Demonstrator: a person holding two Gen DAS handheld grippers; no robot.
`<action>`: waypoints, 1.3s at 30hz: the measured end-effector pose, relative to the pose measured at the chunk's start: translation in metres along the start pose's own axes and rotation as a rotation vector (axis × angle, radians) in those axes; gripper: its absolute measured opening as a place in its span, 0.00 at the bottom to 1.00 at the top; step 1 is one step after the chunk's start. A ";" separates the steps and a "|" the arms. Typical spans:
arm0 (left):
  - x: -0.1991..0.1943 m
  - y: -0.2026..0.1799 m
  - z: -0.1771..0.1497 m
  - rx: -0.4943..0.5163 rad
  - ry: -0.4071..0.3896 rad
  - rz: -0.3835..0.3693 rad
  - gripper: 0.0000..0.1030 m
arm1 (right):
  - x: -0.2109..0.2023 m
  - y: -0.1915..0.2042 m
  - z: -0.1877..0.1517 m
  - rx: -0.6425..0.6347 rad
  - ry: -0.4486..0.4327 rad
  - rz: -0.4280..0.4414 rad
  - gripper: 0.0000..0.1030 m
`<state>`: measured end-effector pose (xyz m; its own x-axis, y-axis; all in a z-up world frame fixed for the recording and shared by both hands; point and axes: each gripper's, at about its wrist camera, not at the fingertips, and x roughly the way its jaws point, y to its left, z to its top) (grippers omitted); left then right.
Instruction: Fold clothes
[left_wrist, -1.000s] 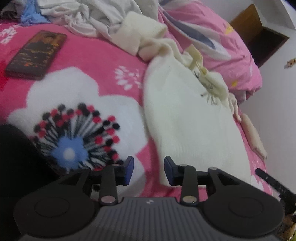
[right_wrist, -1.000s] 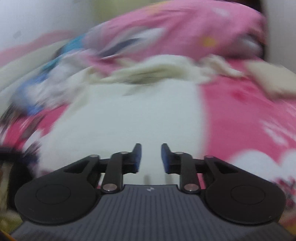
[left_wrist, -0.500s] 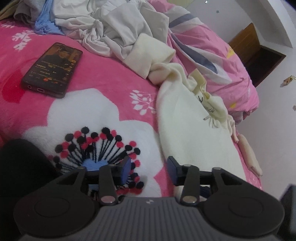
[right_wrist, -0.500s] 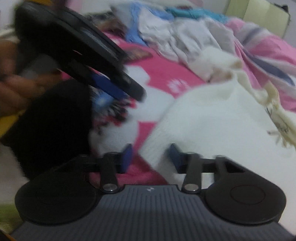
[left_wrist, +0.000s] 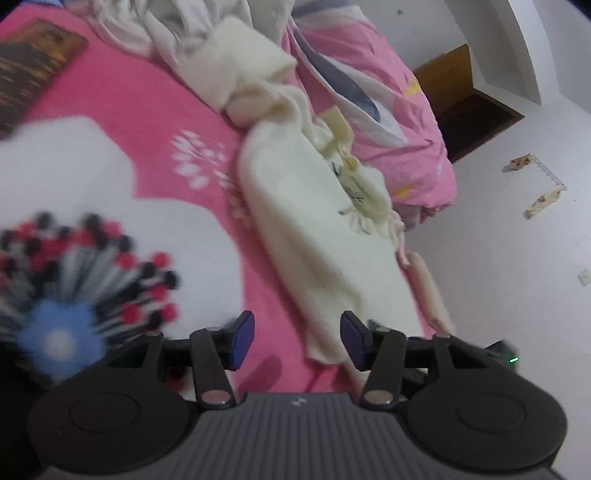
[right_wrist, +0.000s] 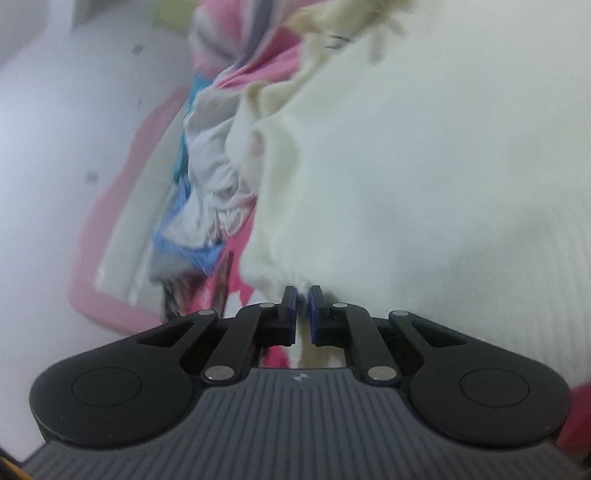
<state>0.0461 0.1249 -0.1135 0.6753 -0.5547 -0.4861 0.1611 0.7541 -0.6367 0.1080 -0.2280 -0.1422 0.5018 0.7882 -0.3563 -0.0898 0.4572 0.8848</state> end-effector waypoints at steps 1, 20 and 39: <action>0.004 -0.005 0.000 0.029 0.008 -0.004 0.52 | 0.000 -0.008 -0.001 0.044 -0.003 0.017 0.05; 0.046 -0.080 -0.024 0.552 0.002 0.164 0.27 | -0.008 0.013 0.001 -0.164 -0.055 -0.026 0.08; 0.053 -0.058 0.012 0.348 0.061 0.028 0.35 | -0.009 0.076 -0.033 -0.926 -0.131 -0.490 0.02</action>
<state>0.0805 0.0559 -0.0951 0.6406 -0.5443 -0.5417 0.3857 0.8380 -0.3860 0.0680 -0.1867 -0.0821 0.7448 0.4074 -0.5285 -0.4467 0.8928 0.0587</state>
